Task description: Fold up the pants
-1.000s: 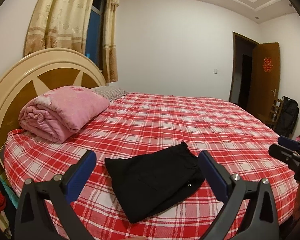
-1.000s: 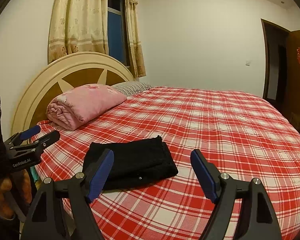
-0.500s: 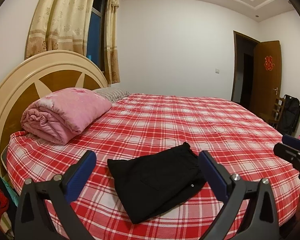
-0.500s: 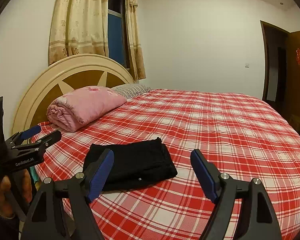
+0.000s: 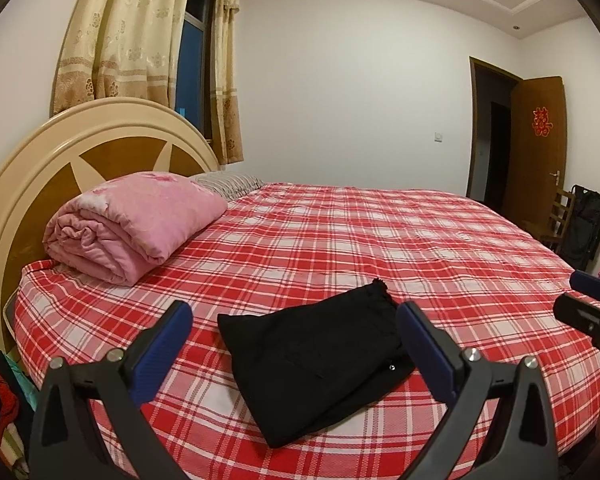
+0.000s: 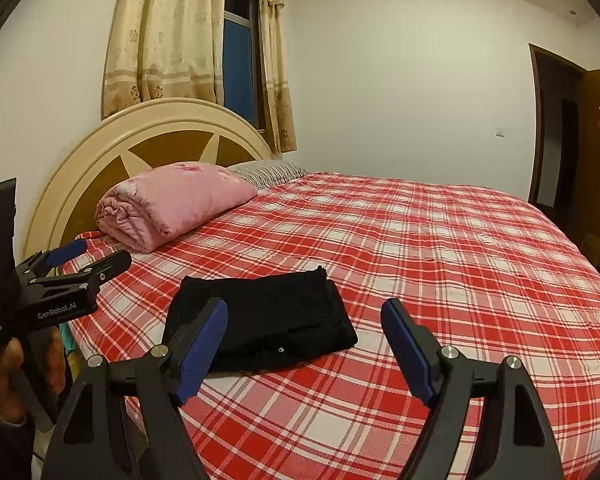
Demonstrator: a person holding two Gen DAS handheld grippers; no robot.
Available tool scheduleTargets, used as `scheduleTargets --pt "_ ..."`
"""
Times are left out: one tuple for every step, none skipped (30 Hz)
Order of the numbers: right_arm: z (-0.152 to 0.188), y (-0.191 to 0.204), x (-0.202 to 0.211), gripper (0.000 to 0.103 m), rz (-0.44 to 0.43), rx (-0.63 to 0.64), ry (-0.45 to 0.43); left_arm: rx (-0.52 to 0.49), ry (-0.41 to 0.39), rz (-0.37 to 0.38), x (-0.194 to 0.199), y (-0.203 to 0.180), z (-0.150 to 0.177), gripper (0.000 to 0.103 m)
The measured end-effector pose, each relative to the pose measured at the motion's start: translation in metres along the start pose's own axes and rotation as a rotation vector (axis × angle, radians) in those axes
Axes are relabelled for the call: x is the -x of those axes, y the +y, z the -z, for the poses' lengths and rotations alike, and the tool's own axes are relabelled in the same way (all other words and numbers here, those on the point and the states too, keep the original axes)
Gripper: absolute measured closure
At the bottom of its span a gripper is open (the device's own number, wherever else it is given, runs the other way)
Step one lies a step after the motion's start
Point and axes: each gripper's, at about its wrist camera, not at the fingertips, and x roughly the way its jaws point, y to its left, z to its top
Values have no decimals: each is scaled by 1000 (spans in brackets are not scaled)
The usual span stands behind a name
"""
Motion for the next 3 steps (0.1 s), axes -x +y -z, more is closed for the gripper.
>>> scheduleTargets --pt "1 -1 0 23 0 -2 1 -4 5 -3 -1 0 1 0" --pt "2 -2 0 23 -1 -7 4 -2 4 -6 -3 0 1 0" --pt "3 -5 0 23 0 -15 9 -2 1 0 -4 0 2 0"
